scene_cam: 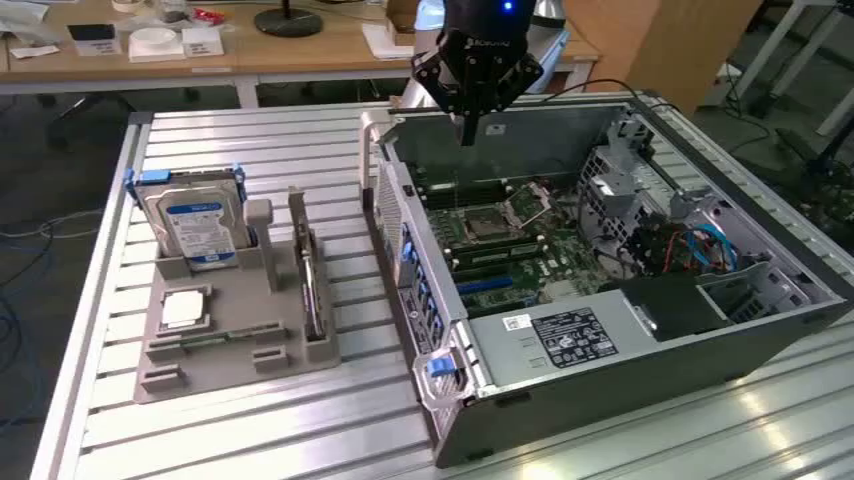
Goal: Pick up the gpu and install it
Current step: 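Reach for the gpu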
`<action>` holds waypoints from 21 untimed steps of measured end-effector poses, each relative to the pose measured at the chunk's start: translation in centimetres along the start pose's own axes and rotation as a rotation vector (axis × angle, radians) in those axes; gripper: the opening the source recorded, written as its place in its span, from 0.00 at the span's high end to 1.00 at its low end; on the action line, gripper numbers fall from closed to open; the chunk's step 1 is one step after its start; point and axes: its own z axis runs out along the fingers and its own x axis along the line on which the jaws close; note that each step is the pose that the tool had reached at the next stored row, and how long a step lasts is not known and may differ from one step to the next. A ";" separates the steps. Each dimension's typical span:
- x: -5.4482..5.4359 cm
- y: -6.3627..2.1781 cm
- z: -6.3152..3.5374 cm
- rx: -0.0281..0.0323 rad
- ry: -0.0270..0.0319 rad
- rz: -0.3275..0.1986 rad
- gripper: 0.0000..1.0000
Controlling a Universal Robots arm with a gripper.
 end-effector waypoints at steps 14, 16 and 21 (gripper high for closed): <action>0.7 -0.05 -0.02 0.0000 0.0000 0.000 0.89; 0.9 -0.07 -0.02 -0.0001 -0.0001 0.000 0.89; 1.6 -0.12 -0.04 0.0000 0.0000 0.000 0.89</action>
